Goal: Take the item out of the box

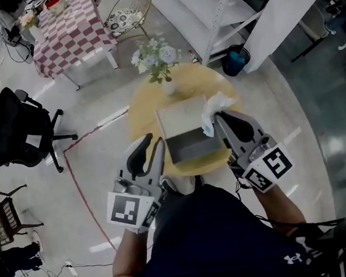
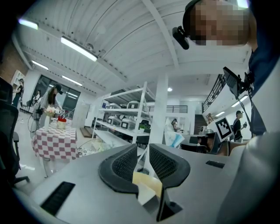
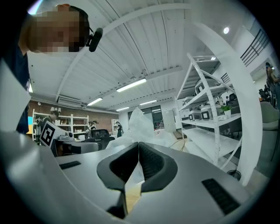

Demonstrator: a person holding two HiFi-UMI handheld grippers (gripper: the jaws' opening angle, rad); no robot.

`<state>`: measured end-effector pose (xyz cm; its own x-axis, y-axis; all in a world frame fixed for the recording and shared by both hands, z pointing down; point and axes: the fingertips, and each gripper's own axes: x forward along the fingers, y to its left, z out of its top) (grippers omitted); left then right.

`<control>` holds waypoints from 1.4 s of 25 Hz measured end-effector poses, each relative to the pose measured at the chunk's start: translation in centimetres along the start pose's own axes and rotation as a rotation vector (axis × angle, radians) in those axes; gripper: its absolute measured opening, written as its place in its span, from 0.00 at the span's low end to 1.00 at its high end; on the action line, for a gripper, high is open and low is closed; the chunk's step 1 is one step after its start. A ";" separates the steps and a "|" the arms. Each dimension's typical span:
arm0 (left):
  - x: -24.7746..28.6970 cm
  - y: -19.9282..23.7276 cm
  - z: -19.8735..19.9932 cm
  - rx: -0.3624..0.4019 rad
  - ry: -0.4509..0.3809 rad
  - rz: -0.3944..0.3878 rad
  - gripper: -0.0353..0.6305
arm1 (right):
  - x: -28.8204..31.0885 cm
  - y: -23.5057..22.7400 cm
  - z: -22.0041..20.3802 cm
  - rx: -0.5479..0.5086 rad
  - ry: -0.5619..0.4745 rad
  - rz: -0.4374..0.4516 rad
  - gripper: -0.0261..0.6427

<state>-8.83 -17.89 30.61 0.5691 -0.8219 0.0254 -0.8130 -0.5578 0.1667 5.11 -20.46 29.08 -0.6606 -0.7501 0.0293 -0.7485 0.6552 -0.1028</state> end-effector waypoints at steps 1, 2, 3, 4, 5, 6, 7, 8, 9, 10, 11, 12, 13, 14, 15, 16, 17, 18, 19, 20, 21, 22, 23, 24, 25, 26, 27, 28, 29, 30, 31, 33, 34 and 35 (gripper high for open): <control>0.1 0.0 -0.1 -0.001 0.004 0.000 0.20 | 0.0 0.0 0.0 -0.003 0.002 0.000 0.06; 0.1 0.0 -0.2 0.001 0.012 -0.001 0.20 | 0.0 -0.1 -0.1 -0.003 0.004 0.000 0.06; 0.1 0.1 -0.5 0.004 0.024 -0.002 0.20 | 0.0 -0.1 -0.1 -0.002 0.004 0.001 0.06; 0.1 0.1 -0.7 0.009 0.035 -0.004 0.20 | 0.0 -0.1 -0.2 0.000 0.005 0.001 0.06; 0.1 0.1 -0.8 0.015 0.041 -0.006 0.20 | 0.0 -0.1 -0.2 0.001 0.006 0.001 0.06; 0.2 0.1 -0.9 0.019 0.041 -0.008 0.20 | 0.0 -0.1 -0.3 0.001 0.006 0.001 0.06; 0.2 0.1 -0.8 0.021 0.038 -0.009 0.20 | 0.0 -0.2 -0.3 0.001 0.005 0.001 0.06; 0.3 0.1 -0.8 0.018 0.034 -0.008 0.20 | 0.0 -0.2 -0.3 0.000 0.004 0.001 0.06; 0.5 0.1 -0.7 0.010 0.028 -0.007 0.20 | 0.0 -0.2 -0.3 0.000 0.002 0.001 0.06; 0.5 0.0 -0.5 0.001 0.020 -0.005 0.20 | 0.0 -0.2 -0.3 0.000 0.002 0.001 0.06; 0.6 -0.1 -0.4 -0.005 0.016 -0.004 0.20 | 0.0 -0.2 -0.3 0.001 0.002 0.001 0.06; 0.6 -0.1 -0.4 -0.005 0.017 -0.005 0.20 | 0.0 -0.2 -0.4 0.002 0.002 0.002 0.06; 0.5 -0.1 -0.6 -0.002 0.023 -0.006 0.20 | 0.0 -0.2 -0.4 0.003 0.003 0.002 0.06; 0.5 0.0 -0.7 0.000 0.027 -0.007 0.20 | 0.0 -0.1 -0.4 0.005 0.003 0.003 0.06; 0.5 0.0 -0.7 -0.003 0.028 -0.006 0.20 | 0.0 -0.1 -0.4 0.007 0.003 0.003 0.06; 0.5 0.1 -0.6 -0.007 0.026 -0.004 0.20 | 0.0 -0.1 -0.4 0.009 0.003 0.004 0.06; 0.5 0.1 -0.6 -0.009 0.025 -0.003 0.20 | 0.1 -0.1 -0.5 0.011 0.004 0.004 0.06; 0.5 0.2 -0.6 -0.009 0.024 -0.002 0.20 | 0.1 -0.1 -0.5 0.013 0.005 0.003 0.06; 0.5 0.3 -0.7 -0.008 0.025 -0.002 0.20 | 0.2 -0.2 -0.6 0.013 0.005 0.003 0.06; 0.6 0.4 -0.7 -0.007 0.025 -0.002 0.20 | 0.2 -0.2 -0.7 0.013 0.005 0.003 0.06; 0.6 0.5 -0.8 -0.007 0.025 -0.002 0.20 | 0.3 -0.2 -0.7 0.013 0.005 0.003 0.06; 0.6 0.5 -0.8 -0.007 0.026 -0.002 0.20 | 0.3 -0.2 -0.8 0.014 0.006 0.003 0.06; 0.6 0.6 -0.9 -0.007 0.027 -0.003 0.20 | 0.4 -0.2 -0.9 0.015 0.008 0.001 0.06; 0.6 0.6 -0.9 -0.008 0.029 -0.003 0.20 | 0.4 -0.2 -0.9 0.016 0.010 -0.002 0.06; 0.6 0.6 -0.9 -0.009 0.030 -0.003 0.20 | 0.4 -0.3 -1.0 0.017 0.012 -0.005 0.06; 0.6 0.6 -1.0 -0.009 0.031 -0.003 0.20 | 0.4 -0.3 -1.0 0.018 0.012 -0.007 0.06; 0.6 0.7 -1.1 -0.010 0.033 -0.004 0.20 | 0.4 -0.3 -1.0 0.019 0.012 -0.007 0.06; 0.7 0.7 -1.1 -0.011 0.035 -0.004 0.20 | 0.4 -0.3 -1.0 0.019 0.011 -0.006 0.06; 0.7 0.7 -1.2 -0.012 0.037 -0.005 0.20 | 0.4 -0.3 -1.0 0.020 0.009 -0.005 0.06; 0.7 0.7 -1.2 -0.012 0.038 -0.006 0.20 | 0.5 -0.3 -1.0 0.021 0.008 -0.004 0.06; 0.7 0.7 -1.2 -0.013 0.038 -0.007 0.20 | 0.5 -0.2 -0.9 0.021 0.007 -0.004 0.06; 0.6 0.7 -1.3 -0.013 0.039 -0.008 0.20 | 0.5 -0.2 -0.9 0.023 0.005 -0.003 0.06; 0.6 0.7 -1.4 -0.013 0.041 -0.009 0.20 | 0.4 -0.1 -1.0 0.025 0.004 -0.003 0.06; 0.6 0.8 -1.4 -0.014 0.043 -0.008 0.20 | 0.5 -0.1 -1.0 0.027 0.002 -0.002 0.06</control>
<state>-8.93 -18.63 32.14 0.5807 -0.8114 0.0667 -0.8067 -0.5624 0.1813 4.83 -20.80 30.08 -0.6591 -0.7514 0.0318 -0.7482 0.6507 -0.1296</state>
